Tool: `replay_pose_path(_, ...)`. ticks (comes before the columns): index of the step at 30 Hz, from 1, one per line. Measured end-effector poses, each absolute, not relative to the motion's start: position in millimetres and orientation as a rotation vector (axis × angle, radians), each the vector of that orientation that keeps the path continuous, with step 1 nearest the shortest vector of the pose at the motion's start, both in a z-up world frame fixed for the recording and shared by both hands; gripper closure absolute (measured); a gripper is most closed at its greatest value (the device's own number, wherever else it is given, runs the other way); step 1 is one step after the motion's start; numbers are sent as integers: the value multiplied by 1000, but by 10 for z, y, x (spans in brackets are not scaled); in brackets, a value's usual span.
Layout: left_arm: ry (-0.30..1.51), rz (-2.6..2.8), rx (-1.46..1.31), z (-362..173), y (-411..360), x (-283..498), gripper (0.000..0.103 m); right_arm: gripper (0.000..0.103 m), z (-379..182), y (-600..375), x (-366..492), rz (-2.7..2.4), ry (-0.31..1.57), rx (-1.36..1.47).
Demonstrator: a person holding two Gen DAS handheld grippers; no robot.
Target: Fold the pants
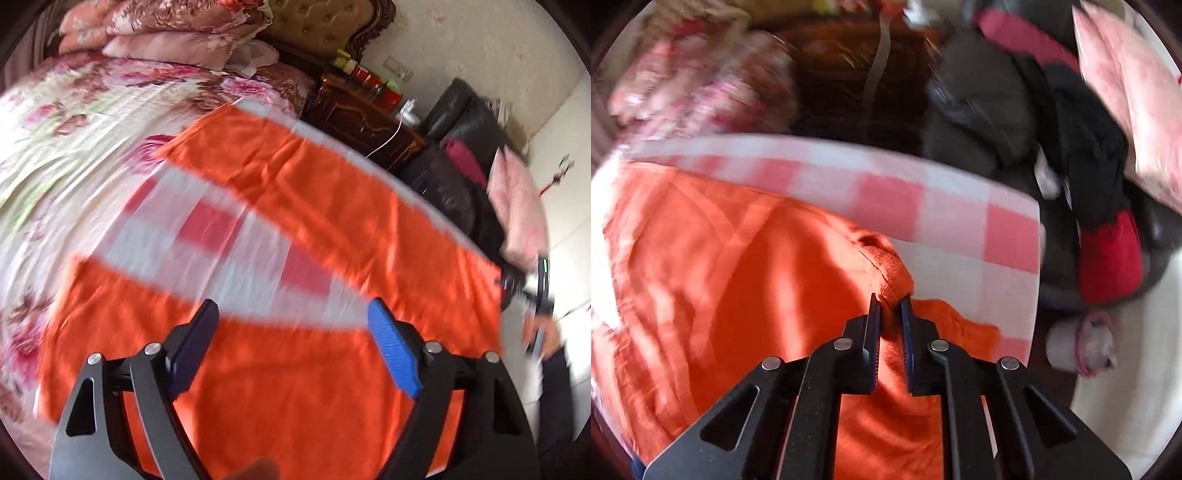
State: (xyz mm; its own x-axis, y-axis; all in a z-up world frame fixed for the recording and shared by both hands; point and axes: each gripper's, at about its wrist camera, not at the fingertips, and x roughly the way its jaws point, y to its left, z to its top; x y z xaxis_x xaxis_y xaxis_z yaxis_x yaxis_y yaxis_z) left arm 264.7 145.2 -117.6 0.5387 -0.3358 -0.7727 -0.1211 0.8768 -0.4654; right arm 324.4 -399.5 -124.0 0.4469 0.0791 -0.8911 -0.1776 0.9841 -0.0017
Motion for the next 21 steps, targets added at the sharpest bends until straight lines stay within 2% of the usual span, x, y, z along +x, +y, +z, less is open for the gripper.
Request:
replay_pose_path(4, 1038, -198, -803, -1384, 1698, 3709, 24, 91, -605, -3621, 2269, 404, 891, -112)
replay_pose_path(5, 1048, -212, -863, -1461, 1739, 3901, 28, 91, -525, -3538, 2014, 460, 859, -121)
replay_pose_path(8, 1099, -162, -998, -1722, 1818, 4476, 34, 91, -427, -3381, 1347, 574, 816, -129)
replay_pose_path(12, 1202, -154, -1059, -1988, 1680, 4874, 40, 91, -452, -3361, 953, 625, 809, -93)
replay_pose_path(13, 1220, -150, -1051, -2017, 1636, 4941, 49, 91, -478, -3363, 880, 630, 805, -98)
replay_pose_path(15, 1268, -102, -1006, -2076, 1584, 5047, 87, 91, -513, -3397, 771, 616, 807, -90)
replay_pose_path(16, 1267, -77, -977, -2025, 1584, 5066, 101, 91, -521, -3432, 773, 590, 810, -82)
replay_pose_path(18, 1233, -82, -964, -1892, 1603, 5056, 101, 91, -493, -3551, 869, 530, 812, -74)
replay_pose_path(21, 1125, -151, -975, -1354, 1671, 4948, 101, 91, -376, -3800, 1242, 421, 769, -78)
